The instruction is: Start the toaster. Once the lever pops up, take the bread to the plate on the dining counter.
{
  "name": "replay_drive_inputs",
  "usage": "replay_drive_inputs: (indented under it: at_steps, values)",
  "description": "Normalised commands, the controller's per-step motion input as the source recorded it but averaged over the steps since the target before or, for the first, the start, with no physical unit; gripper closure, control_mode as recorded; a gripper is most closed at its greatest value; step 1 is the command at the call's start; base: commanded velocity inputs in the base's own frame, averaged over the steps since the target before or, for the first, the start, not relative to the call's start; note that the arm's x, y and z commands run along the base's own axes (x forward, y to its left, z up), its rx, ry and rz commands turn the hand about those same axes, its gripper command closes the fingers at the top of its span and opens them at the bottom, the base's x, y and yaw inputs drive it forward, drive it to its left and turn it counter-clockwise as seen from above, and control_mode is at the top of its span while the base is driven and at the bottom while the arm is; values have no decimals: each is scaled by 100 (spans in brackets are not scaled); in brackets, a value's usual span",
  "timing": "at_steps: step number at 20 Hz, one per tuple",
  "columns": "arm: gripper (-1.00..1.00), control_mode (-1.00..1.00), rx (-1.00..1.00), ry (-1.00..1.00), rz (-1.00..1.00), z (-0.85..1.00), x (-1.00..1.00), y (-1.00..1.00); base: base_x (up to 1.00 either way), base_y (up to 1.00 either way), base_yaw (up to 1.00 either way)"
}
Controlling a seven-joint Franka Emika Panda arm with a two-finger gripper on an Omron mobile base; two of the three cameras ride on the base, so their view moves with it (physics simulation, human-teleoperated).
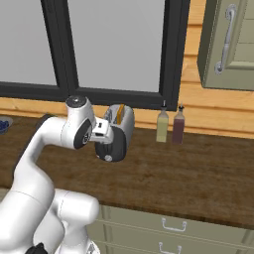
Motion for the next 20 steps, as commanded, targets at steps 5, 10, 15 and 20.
replay_drive_inputs:
  at_steps: [5,10,15,20]
  values:
    - [-100,-100,0,-9,0,-24,22,0,0,0,0]
    - [-100,-100,0,-1,0,-7,46,0,0,0,0]
    - [-100,-100,0,0,1,0,44,0,0,0,0]
    - [-100,-100,0,0,0,-2,33,0,0,0,0]
